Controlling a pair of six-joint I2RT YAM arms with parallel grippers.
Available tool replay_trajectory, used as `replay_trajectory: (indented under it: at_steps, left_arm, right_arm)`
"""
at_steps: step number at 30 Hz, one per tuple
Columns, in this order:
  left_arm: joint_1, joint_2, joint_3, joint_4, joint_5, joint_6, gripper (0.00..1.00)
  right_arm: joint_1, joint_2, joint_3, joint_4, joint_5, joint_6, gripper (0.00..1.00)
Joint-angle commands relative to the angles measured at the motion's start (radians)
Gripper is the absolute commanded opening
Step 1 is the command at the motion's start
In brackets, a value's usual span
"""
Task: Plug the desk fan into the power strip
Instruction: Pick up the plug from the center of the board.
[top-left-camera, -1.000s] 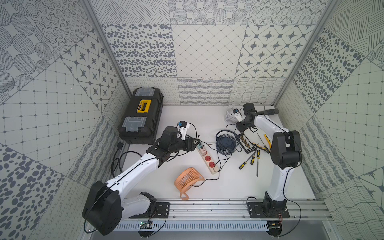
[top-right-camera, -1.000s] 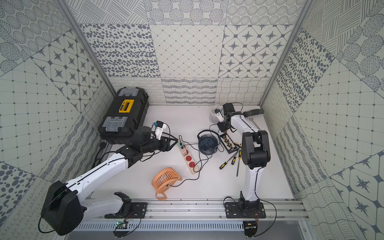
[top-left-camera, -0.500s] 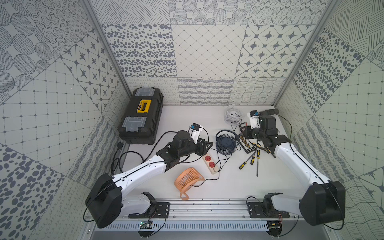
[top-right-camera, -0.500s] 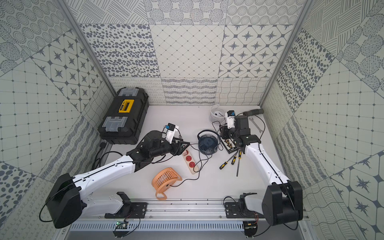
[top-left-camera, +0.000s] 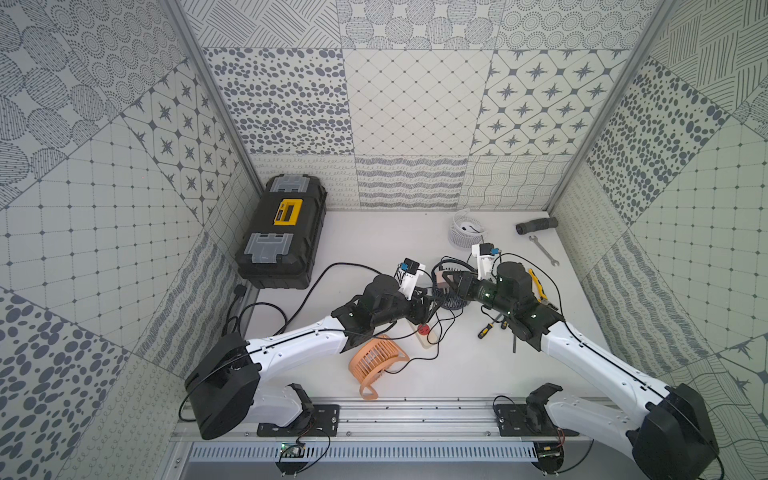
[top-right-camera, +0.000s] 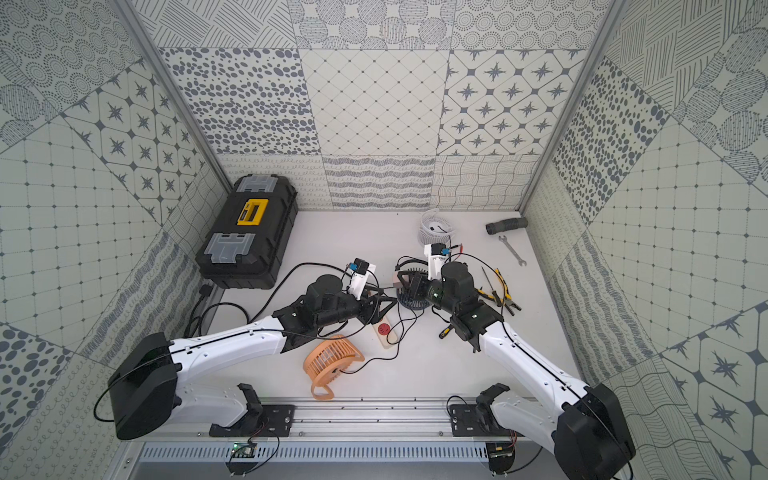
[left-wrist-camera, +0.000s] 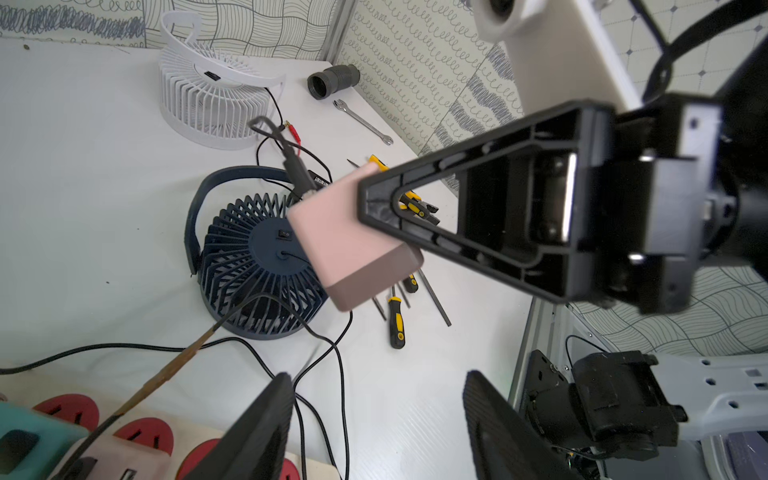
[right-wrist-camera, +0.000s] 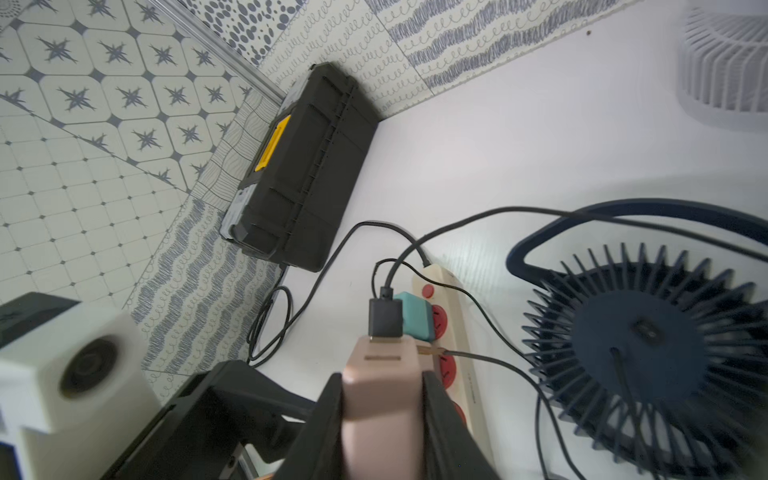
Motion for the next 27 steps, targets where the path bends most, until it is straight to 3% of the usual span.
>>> replay_trajectory:
  at_steps: [1,17,27]
  left_arm:
    - [-0.012,0.016,-0.003,0.057,-0.060,-0.050,0.69]
    - [-0.015,-0.002,-0.055,0.175,-0.214,-0.102,0.68]
    - [-0.015,0.008,-0.022,0.212,-0.263,-0.004,0.69]
  right_arm:
    - [0.070,-0.013,-0.023,0.165,0.133,0.080,0.05]
    - [0.172,0.077,-0.077,0.352,0.217,0.201,0.07]
    - [0.172,0.082,-0.076,0.348,0.203,0.270,0.09]
